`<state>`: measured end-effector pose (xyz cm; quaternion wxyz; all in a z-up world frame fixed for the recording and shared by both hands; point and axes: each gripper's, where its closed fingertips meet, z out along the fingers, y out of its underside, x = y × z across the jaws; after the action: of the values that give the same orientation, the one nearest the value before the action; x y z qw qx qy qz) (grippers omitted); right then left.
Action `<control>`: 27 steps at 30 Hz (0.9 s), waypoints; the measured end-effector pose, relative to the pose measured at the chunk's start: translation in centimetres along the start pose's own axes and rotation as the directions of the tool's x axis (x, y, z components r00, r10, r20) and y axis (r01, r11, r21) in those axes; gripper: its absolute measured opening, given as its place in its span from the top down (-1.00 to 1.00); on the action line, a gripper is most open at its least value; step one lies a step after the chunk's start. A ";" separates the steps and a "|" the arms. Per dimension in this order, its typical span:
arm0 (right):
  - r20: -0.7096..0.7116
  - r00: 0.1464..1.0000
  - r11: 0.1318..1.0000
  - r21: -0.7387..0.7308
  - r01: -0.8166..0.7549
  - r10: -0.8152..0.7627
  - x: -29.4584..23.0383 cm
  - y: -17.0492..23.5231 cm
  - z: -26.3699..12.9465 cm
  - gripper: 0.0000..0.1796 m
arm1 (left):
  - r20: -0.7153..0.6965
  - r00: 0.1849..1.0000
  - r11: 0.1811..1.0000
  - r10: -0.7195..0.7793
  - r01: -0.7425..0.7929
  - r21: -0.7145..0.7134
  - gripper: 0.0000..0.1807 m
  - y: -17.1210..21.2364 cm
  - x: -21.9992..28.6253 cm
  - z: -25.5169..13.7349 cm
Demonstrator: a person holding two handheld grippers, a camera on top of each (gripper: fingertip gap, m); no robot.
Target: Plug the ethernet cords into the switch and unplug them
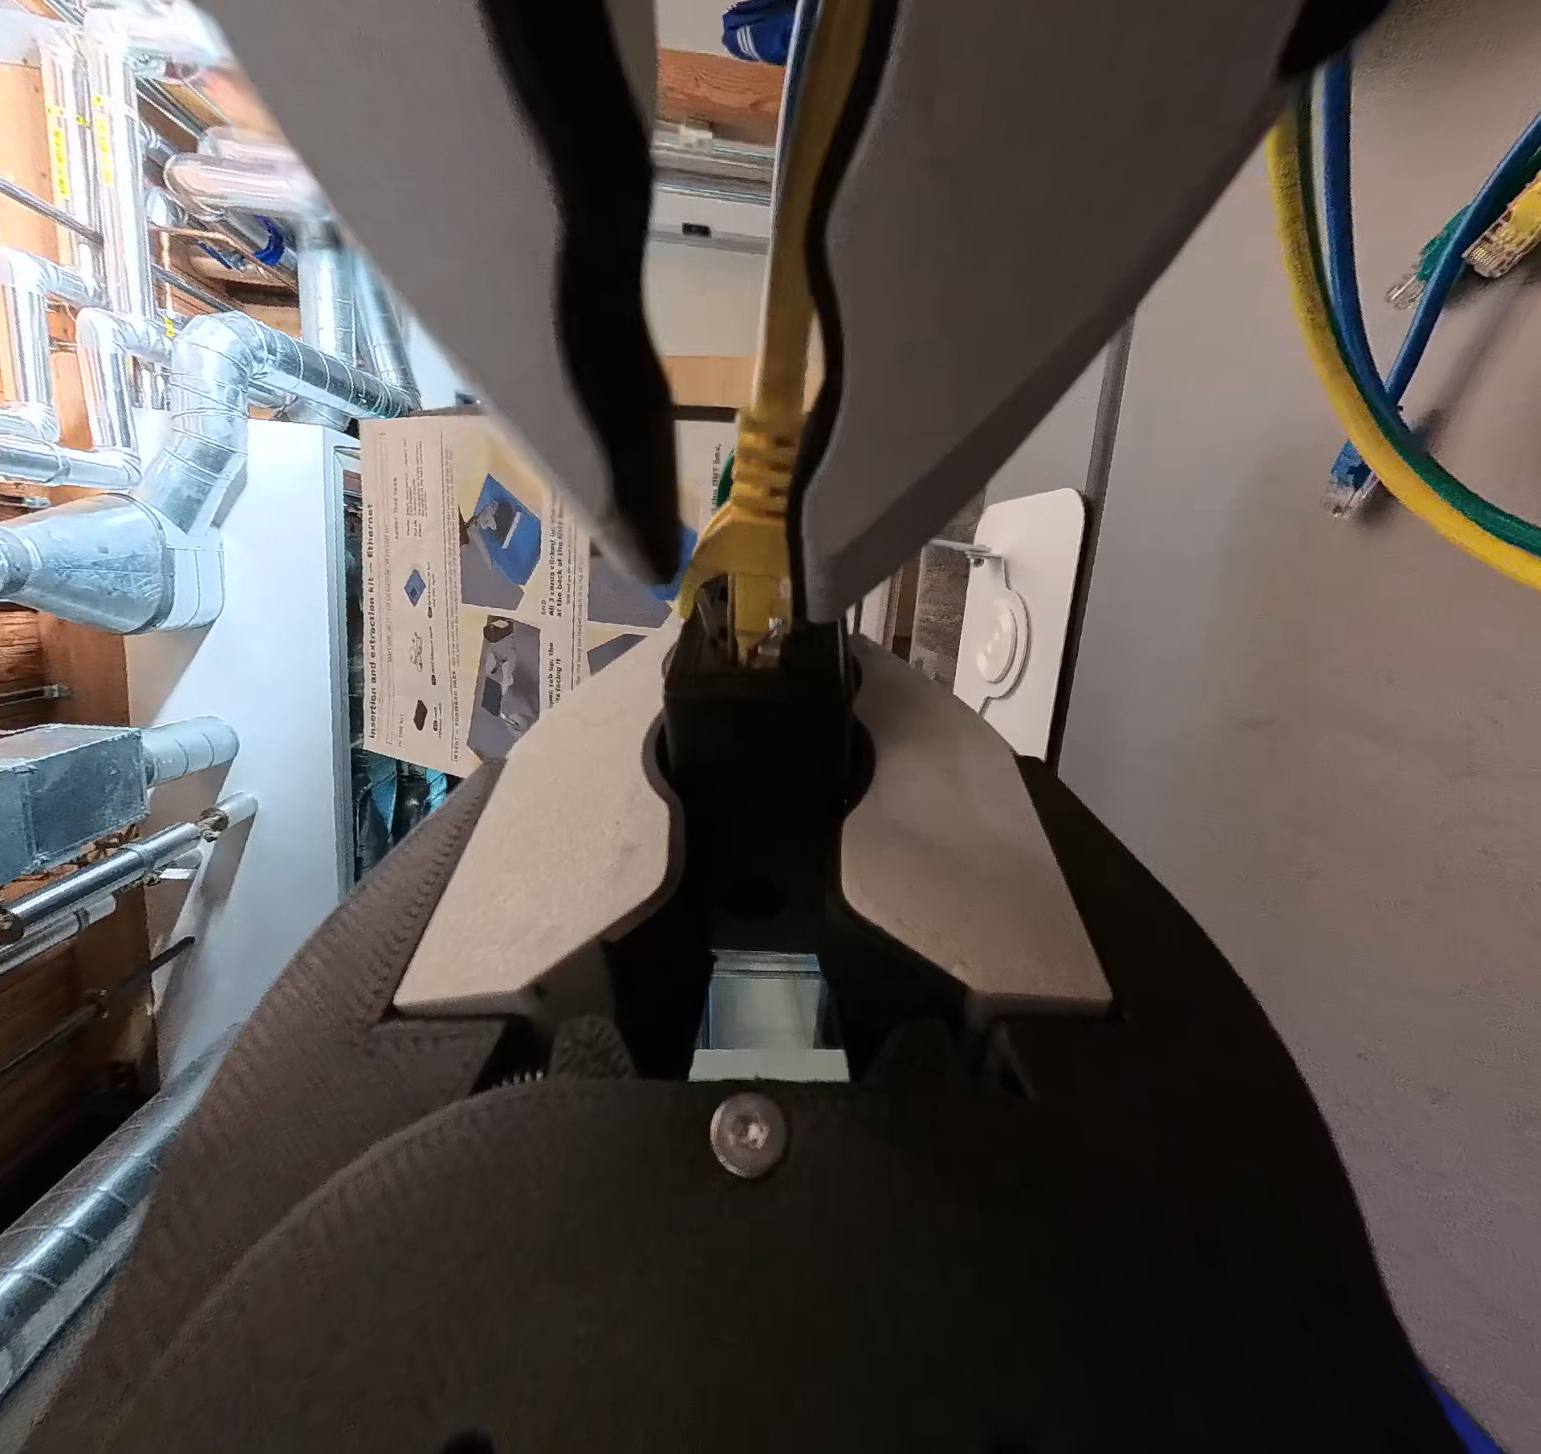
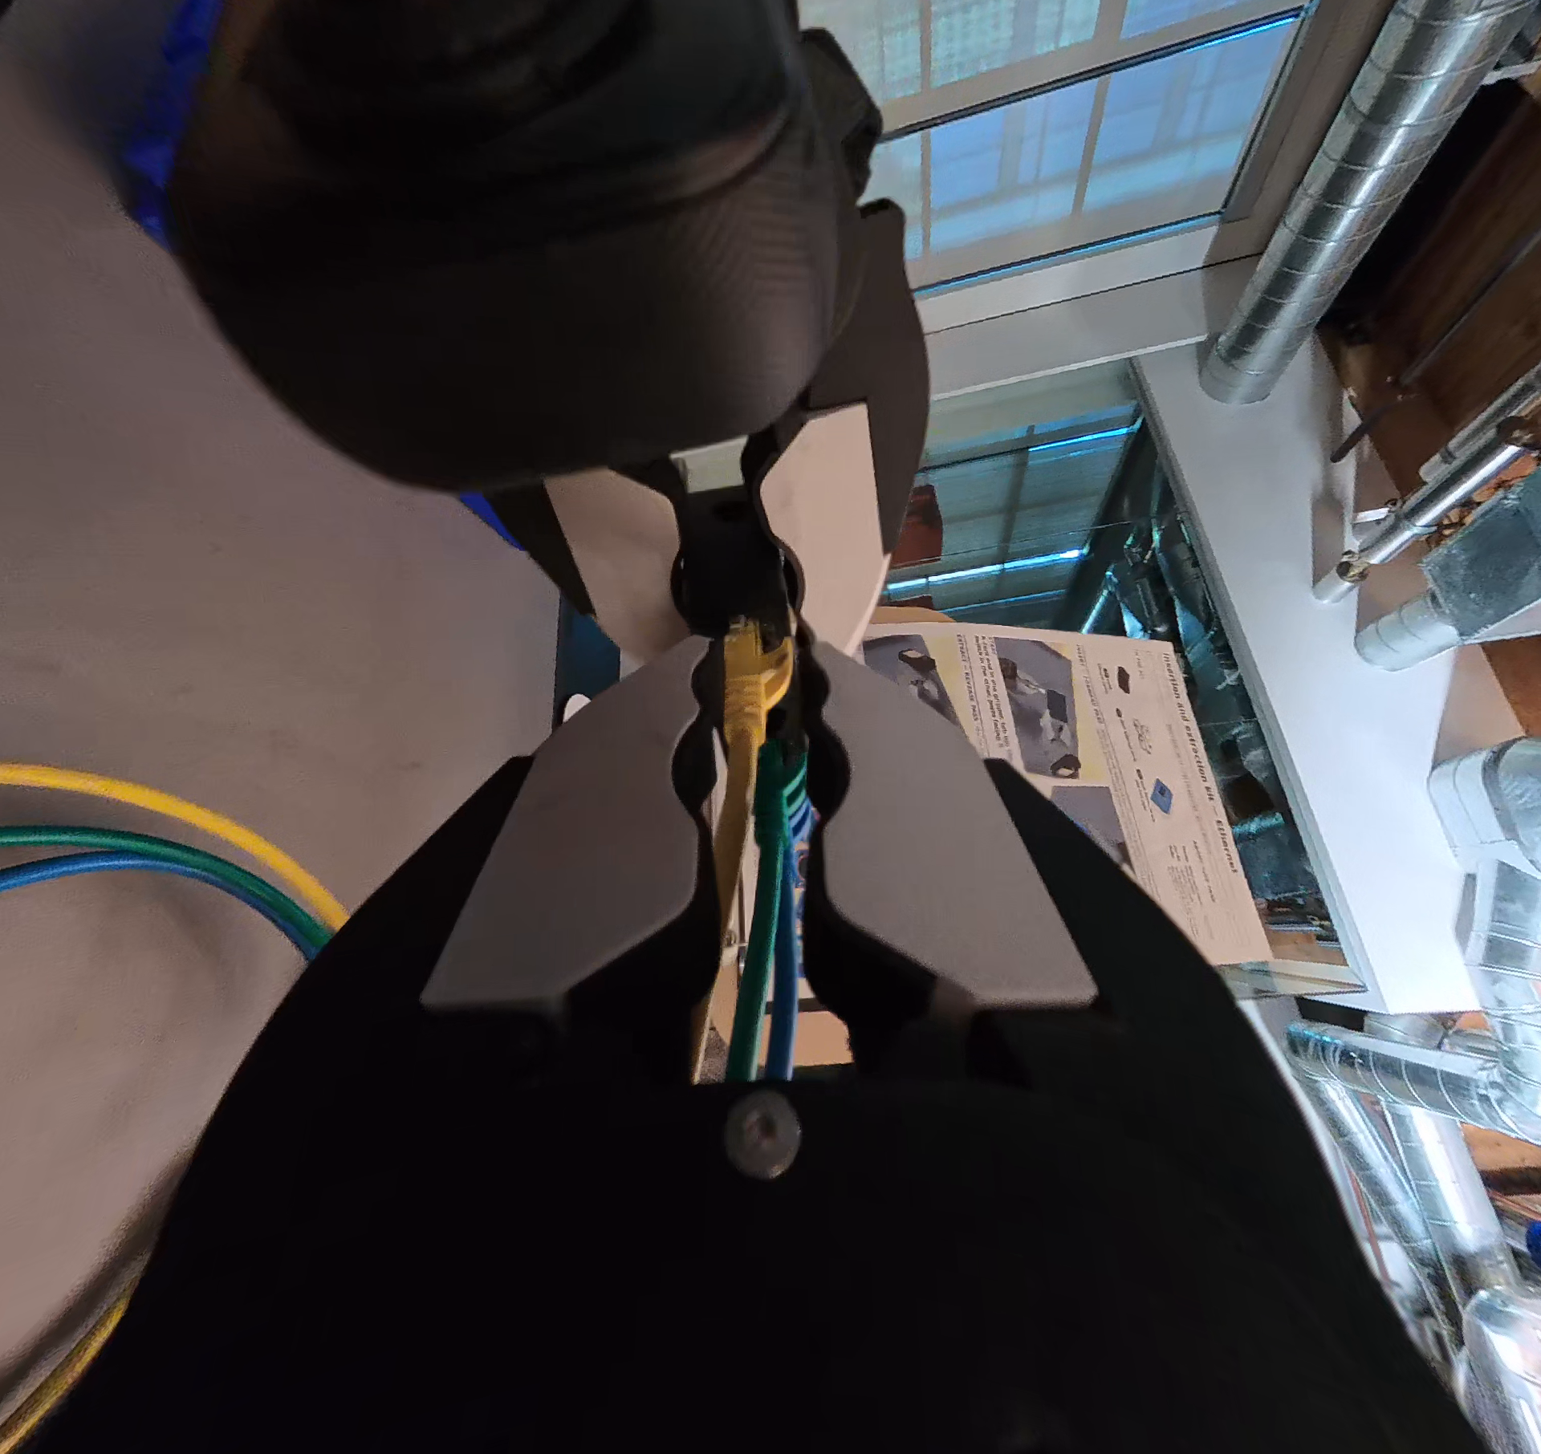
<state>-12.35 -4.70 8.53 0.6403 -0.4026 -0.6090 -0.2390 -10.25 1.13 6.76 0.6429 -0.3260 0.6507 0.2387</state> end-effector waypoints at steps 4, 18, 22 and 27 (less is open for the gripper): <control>0.000 1.000 1.000 0.007 0.012 -0.012 0.0 -0.1 -0.2 0.84 | 0.003 1.000 1.000 0.001 -0.001 0.000 0.67 -0.1 -0.2 -0.2; -0.047 0.994 0.995 -0.011 0.098 -0.098 0.3 -0.2 -0.3 0.83 | 0.003 1.000 1.000 -0.001 0.001 0.029 0.67 -0.8 -0.3 -0.8; -0.056 0.992 0.994 -0.002 0.111 -0.111 0.2 -0.4 -0.3 0.82 | 0.005 1.000 1.000 0.004 -0.004 0.030 0.68 -0.9 -0.3 -0.9; -0.039 0.996 0.996 0.015 0.086 -0.085 0.0 -0.5 -0.5 0.83 | 0.008 1.000 0.999 0.018 -0.018 0.047 0.67 -1.2 -0.3 -1.0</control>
<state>-12.45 -5.42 8.70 0.6443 -0.3661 -0.6153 -0.2688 -10.11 -0.38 7.23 0.6506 -0.3042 0.6566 0.2303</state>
